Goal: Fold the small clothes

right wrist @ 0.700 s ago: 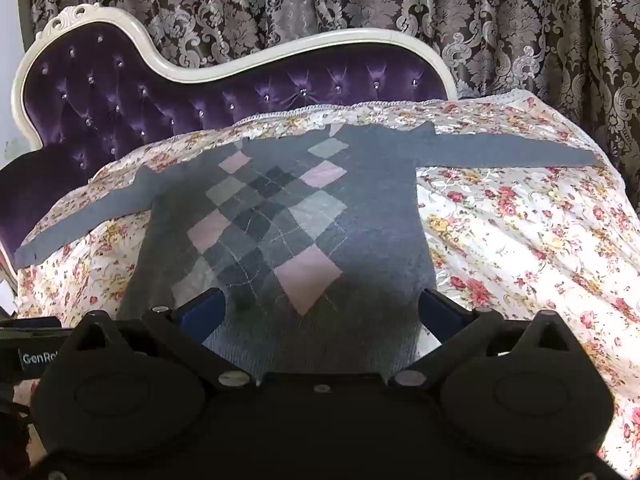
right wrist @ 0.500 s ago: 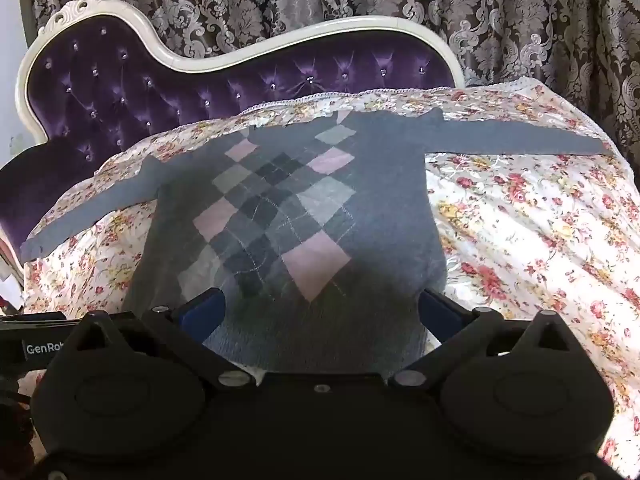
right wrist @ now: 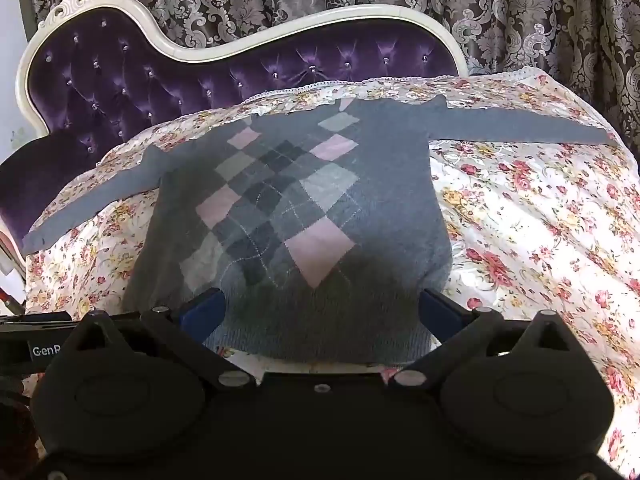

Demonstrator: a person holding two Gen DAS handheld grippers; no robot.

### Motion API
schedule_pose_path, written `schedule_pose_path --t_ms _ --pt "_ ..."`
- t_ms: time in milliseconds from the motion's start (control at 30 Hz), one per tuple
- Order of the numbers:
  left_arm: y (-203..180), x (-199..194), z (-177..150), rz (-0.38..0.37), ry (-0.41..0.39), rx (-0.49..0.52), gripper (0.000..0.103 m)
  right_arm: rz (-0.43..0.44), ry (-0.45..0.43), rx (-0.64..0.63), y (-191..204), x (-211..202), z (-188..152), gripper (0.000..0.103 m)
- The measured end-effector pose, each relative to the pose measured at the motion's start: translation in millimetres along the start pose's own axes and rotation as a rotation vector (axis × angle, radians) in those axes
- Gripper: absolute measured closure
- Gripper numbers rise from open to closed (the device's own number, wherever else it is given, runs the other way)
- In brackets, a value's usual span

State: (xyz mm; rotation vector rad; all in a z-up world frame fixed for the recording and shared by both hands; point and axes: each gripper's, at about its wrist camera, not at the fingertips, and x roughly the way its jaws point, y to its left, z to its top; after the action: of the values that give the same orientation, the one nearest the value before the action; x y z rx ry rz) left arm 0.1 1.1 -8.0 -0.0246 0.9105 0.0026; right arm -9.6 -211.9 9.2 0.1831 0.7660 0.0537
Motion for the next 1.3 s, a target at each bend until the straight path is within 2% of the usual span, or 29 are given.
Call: schedule_pose_path --t_ms 1300 --pt "-3.1 3.4 -3.8 -0.01 0.011 0.004 0.013 0.024 0.015 0.009 4.1 3.5 -2.2 0.001"
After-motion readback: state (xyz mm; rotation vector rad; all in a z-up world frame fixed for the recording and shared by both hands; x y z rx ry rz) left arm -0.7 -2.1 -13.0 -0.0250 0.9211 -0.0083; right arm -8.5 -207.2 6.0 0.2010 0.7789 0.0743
